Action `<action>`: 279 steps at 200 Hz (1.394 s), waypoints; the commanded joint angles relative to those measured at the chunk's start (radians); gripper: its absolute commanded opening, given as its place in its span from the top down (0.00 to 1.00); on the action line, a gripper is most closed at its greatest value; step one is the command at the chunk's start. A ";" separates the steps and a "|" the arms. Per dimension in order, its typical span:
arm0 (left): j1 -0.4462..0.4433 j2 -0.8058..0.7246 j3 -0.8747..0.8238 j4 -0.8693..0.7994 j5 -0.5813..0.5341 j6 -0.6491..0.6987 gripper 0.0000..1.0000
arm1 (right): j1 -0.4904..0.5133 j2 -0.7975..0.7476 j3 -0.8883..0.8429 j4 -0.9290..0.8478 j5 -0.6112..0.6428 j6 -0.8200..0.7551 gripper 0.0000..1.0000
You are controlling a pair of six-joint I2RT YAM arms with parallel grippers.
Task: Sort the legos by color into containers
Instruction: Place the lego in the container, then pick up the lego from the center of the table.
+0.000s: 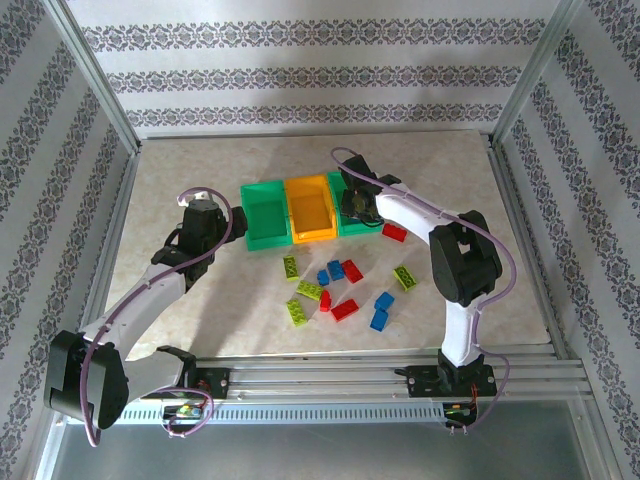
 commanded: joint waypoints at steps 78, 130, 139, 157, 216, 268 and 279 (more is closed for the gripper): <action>0.005 -0.029 0.031 -0.009 0.032 0.044 0.00 | -0.004 -0.097 -0.007 0.000 0.001 -0.009 0.54; -0.054 -0.041 0.048 -0.052 0.027 0.037 0.00 | 0.010 -0.174 -0.052 0.005 0.023 -0.012 0.51; -0.071 -0.043 0.049 -0.062 0.021 0.029 0.00 | 0.012 -0.189 -0.062 0.005 0.029 -0.011 0.51; -0.120 -0.039 0.052 -0.084 -0.003 0.012 0.00 | 0.015 -0.221 -0.089 0.007 0.046 -0.009 0.49; -0.287 0.034 0.051 -0.146 -0.028 -0.074 0.01 | 0.018 -0.365 -0.242 0.011 0.123 0.028 0.39; -0.432 0.168 0.062 -0.137 0.003 -0.135 0.07 | 0.015 -0.536 -0.415 0.008 0.213 0.080 0.12; -0.457 0.212 0.076 -0.137 0.008 -0.141 0.08 | 0.013 -0.570 -0.449 0.010 0.234 0.092 0.02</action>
